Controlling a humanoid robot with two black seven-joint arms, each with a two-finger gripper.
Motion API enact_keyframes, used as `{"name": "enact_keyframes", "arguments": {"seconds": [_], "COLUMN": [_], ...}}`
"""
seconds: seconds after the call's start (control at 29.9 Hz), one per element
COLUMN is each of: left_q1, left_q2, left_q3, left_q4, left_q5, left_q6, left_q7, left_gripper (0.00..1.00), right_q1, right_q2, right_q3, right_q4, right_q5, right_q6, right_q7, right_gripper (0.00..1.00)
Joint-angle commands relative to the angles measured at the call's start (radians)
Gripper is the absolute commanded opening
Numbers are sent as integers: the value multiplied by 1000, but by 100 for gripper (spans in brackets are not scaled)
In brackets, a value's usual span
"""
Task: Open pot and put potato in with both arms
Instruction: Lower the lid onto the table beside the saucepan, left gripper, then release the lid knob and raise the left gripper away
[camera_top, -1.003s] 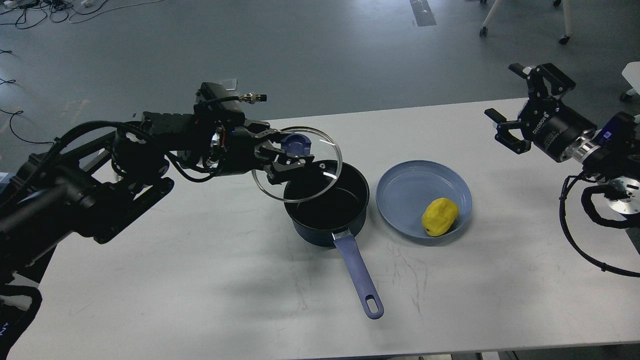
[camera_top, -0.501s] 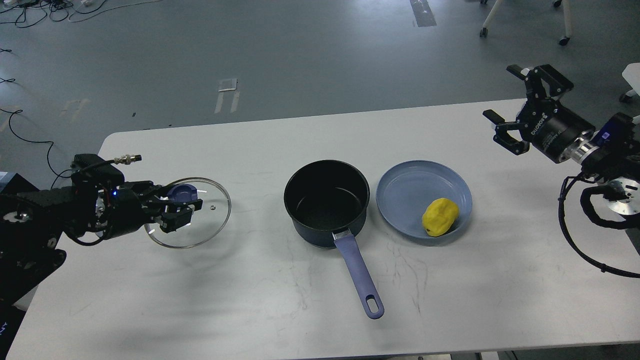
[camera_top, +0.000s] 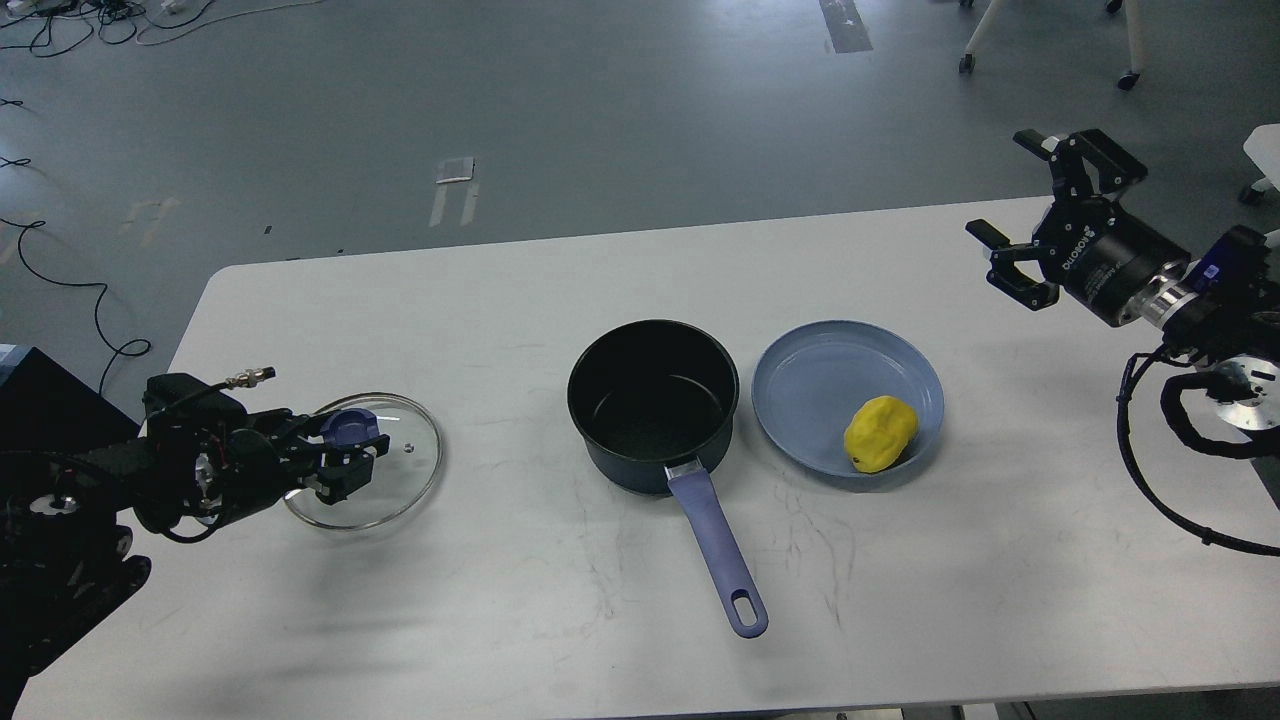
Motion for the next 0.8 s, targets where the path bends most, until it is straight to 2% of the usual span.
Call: {"name": "enact_keyframes", "arguments": {"seconds": [0.0,0.13,0.2,0.23,0.27,0.3,0.6,0.7,0.77], "left_q1": [12,26,29,29,29,29,11,-47,-104], "left_q2": [-8,-19,-23,-32,-39,-40,-32,-25,-13], "left_q3": [2,4,5,5,5,5,4,4,4], "left_q4": [16,33,47,48,48,48,42,18,-16], "left_q5": [-5,-42,-69,-80,-80,-81,-173,-279,-371], "left_q6": [22,45,55,55,55,55,27,-36,-115], "left_q7": [0,0,0,0,0,0,0,0,0], "left_gripper": [38,41,52,71,95,98,98,98,98], "right_q1": [0,0,0,0,0,0,0,0,3], "right_q2": [-2,0,0,0,0,0,0,-8,-22], "right_q3": [0,0,0,0,0,0,0,0,0], "right_q4": [1,1,1,1,1,1,1,3,13], "right_q5": [0,0,0,0,0,0,0,0,-1], "right_q6": [0,0,0,0,0,0,0,0,0], "right_q7": [0,0,0,0,0,0,0,0,0], "right_gripper": [100,100,100,100,100,100,100,100,100]}}
